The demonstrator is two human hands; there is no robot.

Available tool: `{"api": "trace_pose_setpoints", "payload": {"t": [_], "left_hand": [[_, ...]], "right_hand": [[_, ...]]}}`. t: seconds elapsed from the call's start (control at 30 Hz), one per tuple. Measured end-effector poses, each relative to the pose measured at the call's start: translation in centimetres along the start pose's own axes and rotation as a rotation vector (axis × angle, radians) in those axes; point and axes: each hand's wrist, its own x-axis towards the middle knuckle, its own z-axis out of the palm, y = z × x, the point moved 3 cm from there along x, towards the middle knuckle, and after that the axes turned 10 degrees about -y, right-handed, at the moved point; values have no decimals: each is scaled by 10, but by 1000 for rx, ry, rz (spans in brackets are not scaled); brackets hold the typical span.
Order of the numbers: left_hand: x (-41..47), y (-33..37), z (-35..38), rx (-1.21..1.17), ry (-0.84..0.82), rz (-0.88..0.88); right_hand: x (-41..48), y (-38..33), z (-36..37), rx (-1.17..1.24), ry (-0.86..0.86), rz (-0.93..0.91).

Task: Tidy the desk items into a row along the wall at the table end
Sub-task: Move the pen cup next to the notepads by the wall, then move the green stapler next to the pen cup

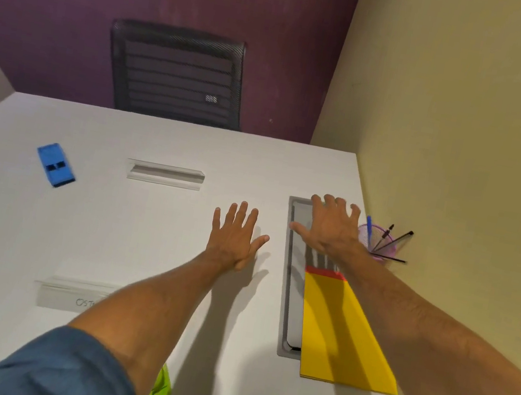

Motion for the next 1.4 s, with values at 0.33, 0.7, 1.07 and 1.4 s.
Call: {"api": "trace_pose_setpoints", "payload": {"t": [0.33, 0.7, 1.07, 1.4], "left_hand": [[-57, -117, -34, 35, 45, -158], [-102, -301, -36, 9, 80, -298], [-112, -453, 3, 0, 56, -382], [-110, -466, 36, -41, 18, -342]], "right_hand": [[-8, -137, -14, 115, 31, -154], [12, -326, -28, 142, -17, -279], [51, -478, -7, 170, -80, -302], [48, -483, 16, 137, -79, -248]]}}
